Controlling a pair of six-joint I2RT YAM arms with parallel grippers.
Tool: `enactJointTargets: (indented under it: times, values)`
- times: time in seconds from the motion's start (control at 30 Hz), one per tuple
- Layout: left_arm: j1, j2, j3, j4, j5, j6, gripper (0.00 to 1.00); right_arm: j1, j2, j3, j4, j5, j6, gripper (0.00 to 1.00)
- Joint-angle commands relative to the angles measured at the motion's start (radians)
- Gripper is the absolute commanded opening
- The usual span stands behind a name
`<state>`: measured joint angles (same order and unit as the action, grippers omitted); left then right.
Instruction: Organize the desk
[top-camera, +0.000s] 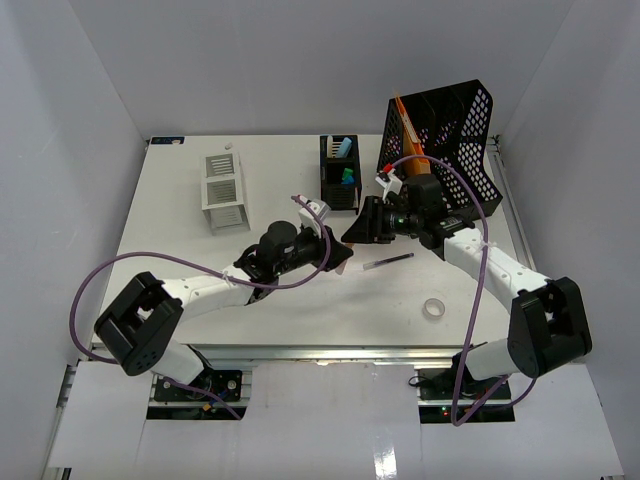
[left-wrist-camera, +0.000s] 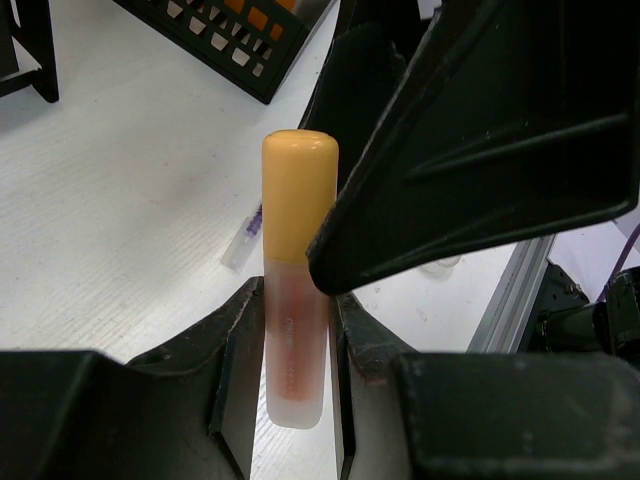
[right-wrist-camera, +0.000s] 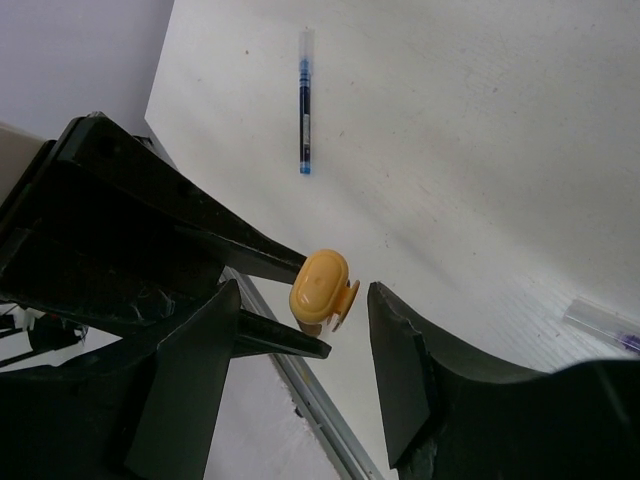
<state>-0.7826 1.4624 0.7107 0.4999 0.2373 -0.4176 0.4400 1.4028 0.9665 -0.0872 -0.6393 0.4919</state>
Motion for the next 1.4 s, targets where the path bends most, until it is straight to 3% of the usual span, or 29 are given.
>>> enactJointTargets:
  times: [0.0,0.13,0.33,0.47,0.63,0.77,1.07,1.13,1.37]
  values:
    - [-0.001,-0.010,0.050,0.021,-0.015,0.020,0.11,0.003,0.005,0.023,0.021,-0.031,0.005,0.59]
    - [-0.001,0.003,0.055,0.020,-0.011,0.017,0.12,0.003,0.011,0.028,0.026,-0.039,0.005,0.46]
    - [-0.001,-0.004,0.044,0.029,-0.020,0.003,0.29,0.003,0.021,0.048,0.030,-0.042,-0.026,0.21]
    - [-0.001,-0.024,0.016,0.047,-0.021,-0.009,0.46,0.003,0.021,0.074,0.030,-0.037,-0.064,0.11]
    - [0.000,-0.088,-0.008,0.071,-0.017,-0.023,0.87,0.003,0.019,0.129,0.029,-0.006,-0.144,0.09]
    - [0.007,-0.166,-0.005,0.010,-0.058,-0.007,0.98,0.003,0.038,0.213,0.008,0.060,-0.277,0.09]
    - [0.025,-0.459,-0.081,-0.196,-0.342,-0.013,0.98,0.000,0.231,0.534,0.018,0.290,-0.495,0.08]
    - [0.028,-0.536,-0.138,-0.265,-0.400,-0.053,0.98,0.001,0.309,0.623,0.044,0.361,-0.588,0.08]
    - [0.038,-0.784,-0.287,-0.481,-0.497,-0.224,0.98,0.000,0.552,0.875,0.150,0.538,-0.693,0.08]
